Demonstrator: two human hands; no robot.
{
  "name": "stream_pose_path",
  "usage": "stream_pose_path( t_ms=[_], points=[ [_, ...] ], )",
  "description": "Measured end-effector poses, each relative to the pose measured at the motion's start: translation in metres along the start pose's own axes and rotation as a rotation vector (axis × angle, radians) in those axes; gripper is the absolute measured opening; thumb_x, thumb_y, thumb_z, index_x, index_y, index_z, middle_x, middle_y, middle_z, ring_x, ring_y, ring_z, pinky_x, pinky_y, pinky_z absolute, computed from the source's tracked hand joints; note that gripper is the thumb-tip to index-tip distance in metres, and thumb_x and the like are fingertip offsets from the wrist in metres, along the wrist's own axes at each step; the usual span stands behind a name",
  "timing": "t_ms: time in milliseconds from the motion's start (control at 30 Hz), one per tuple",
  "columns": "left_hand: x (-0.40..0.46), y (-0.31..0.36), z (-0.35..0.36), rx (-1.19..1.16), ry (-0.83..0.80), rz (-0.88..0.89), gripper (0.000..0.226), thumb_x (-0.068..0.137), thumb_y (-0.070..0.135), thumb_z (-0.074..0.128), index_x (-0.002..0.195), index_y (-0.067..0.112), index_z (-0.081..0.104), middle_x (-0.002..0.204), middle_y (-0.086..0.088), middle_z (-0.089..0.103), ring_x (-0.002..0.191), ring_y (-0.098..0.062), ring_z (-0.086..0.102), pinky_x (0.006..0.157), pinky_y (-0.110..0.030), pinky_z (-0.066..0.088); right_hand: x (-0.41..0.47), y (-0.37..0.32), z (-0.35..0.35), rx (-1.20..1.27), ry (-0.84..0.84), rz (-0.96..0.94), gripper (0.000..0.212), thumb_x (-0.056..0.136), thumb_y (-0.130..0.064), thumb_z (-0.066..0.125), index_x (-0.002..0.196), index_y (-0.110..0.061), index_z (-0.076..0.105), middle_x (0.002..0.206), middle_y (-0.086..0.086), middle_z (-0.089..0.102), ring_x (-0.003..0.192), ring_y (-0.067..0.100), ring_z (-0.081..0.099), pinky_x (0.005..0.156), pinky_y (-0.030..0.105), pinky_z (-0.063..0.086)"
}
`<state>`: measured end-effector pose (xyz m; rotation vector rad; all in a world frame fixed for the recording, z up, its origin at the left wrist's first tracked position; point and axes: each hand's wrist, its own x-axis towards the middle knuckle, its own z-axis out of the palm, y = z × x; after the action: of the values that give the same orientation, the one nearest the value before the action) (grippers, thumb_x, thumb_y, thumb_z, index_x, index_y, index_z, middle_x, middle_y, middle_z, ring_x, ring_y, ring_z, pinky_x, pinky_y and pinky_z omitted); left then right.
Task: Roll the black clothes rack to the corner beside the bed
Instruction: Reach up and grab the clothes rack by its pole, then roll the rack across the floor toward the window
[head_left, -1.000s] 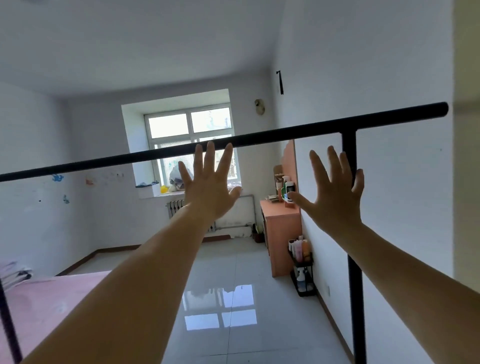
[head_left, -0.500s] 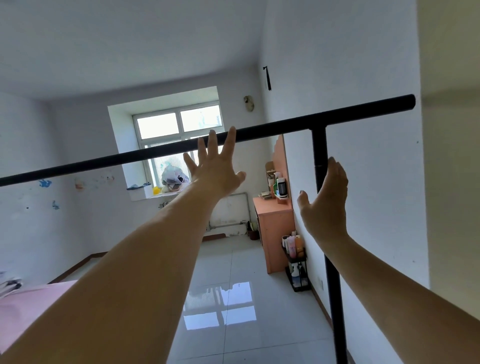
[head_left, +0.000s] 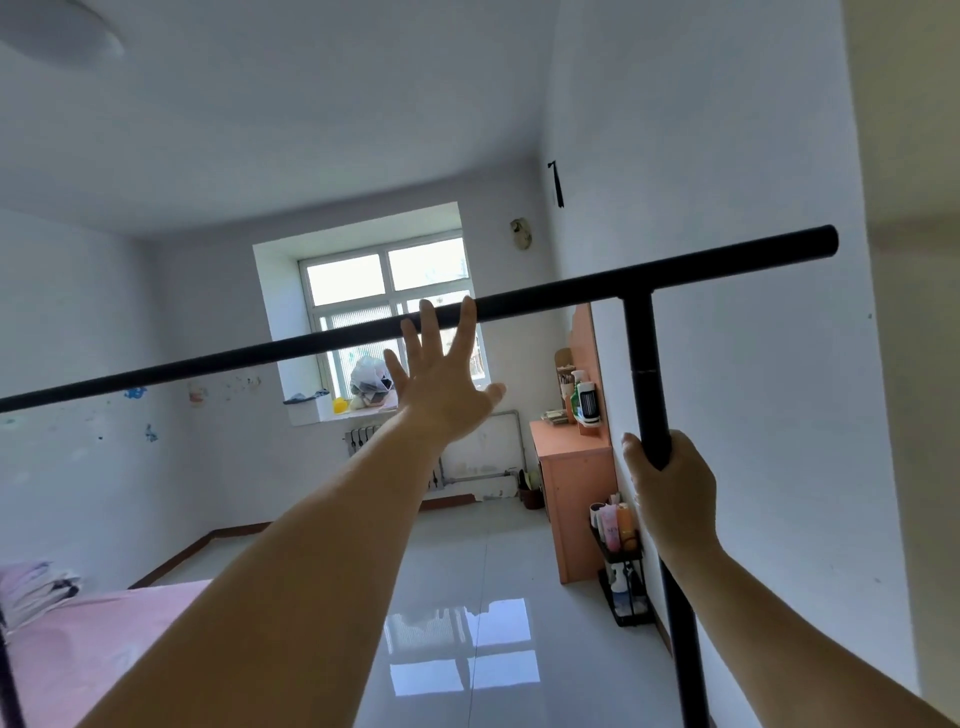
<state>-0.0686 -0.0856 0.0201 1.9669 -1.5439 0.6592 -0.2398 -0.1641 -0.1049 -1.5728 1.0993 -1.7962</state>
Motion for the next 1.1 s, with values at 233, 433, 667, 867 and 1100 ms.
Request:
stream_pose_path(
  t_ms=[233,433,667,867,1100],
  points=[
    [0.011,-0.004,0.010,-0.026,0.015,0.033,0.099,0.083,0.050,0.056,0.139,0.038,-0.025,0.152,-0.007,-0.034,0.140,-0.029,-0.028,0.112,-0.053,-0.014,0.003,0.003,0.004,-0.010,0.011,-0.012,0.022,0.090,-0.029,0.057,0.081,-0.010,0.051,0.058,-0.004,0.048,0.051,0.010,0.048,0.048,0.019,0.033],
    [0.022,-0.022,0.005,-0.031,-0.087,0.019,0.099,0.083,0.046,0.059,0.140,0.041,-0.022,0.154,-0.003,-0.030,0.142,-0.026,-0.023,0.110,-0.056,-0.014,-0.005,-0.001,0.015,0.020,-0.054,-0.028,0.024,0.091,-0.024,0.057,0.101,-0.003,0.054,0.080,0.008,0.058,0.067,0.023,0.058,0.055,0.018,0.041],
    [0.022,-0.024,0.000,-0.287,-0.213,-0.072,0.101,0.081,0.047,0.061,0.141,0.039,-0.019,0.154,-0.004,-0.029,0.145,-0.032,-0.004,0.111,-0.060,-0.006,-0.024,0.002,0.029,0.018,-0.188,-0.067,0.019,0.092,-0.012,0.054,0.107,-0.002,0.046,0.082,0.011,0.054,0.060,0.020,0.054,0.050,0.014,0.041],
    [-0.017,-0.005,0.032,-0.528,-0.353,-0.008,0.103,0.074,0.062,0.058,0.146,0.034,-0.008,0.159,0.000,-0.009,0.145,-0.023,0.008,0.114,-0.048,0.012,-0.040,0.028,0.031,-0.155,-0.393,-0.045,0.027,0.092,-0.016,0.056,0.111,-0.006,0.040,0.094,0.017,0.059,0.072,0.026,0.058,0.050,0.017,0.040],
    [-0.053,0.020,0.070,-0.688,-0.457,-0.031,0.073,0.080,0.036,0.068,0.142,0.026,0.031,0.144,-0.006,0.044,0.130,-0.023,0.044,0.103,-0.033,0.038,-0.051,0.052,0.030,-0.318,-0.642,0.073,0.040,0.090,-0.023,0.059,0.122,-0.010,0.038,0.104,0.005,0.053,0.090,0.023,0.056,0.078,0.029,0.045]
  ],
)
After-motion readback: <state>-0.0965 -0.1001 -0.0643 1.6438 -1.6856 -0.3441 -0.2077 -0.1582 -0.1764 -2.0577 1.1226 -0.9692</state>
